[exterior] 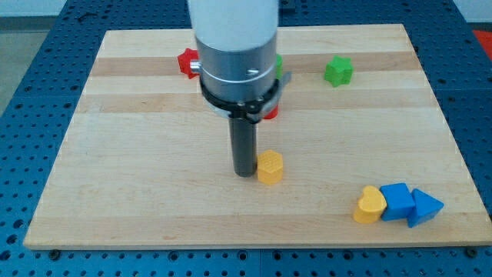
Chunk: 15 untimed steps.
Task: Push yellow hexagon closer to the yellow heart
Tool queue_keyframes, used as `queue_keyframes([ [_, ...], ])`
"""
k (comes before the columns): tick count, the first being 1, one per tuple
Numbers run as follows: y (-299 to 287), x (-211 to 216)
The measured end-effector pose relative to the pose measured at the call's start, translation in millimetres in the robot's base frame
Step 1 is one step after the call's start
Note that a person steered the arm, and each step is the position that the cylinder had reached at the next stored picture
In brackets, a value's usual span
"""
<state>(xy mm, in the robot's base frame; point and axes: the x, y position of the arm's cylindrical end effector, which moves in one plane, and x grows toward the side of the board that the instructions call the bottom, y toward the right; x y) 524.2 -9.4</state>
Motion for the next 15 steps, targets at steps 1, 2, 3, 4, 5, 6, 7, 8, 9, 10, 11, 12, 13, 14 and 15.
queue_keyframes([
  [1,12,2],
  [2,14,1],
  [3,14,-16],
  [4,24,-26],
  [5,41,-26],
  [6,62,-26],
  [7,72,-17],
  [8,78,-5],
  [9,82,1],
  [10,75,1],
  [11,68,1],
  [12,59,4],
  [13,59,17],
  [14,39,22],
  [15,31,31],
])
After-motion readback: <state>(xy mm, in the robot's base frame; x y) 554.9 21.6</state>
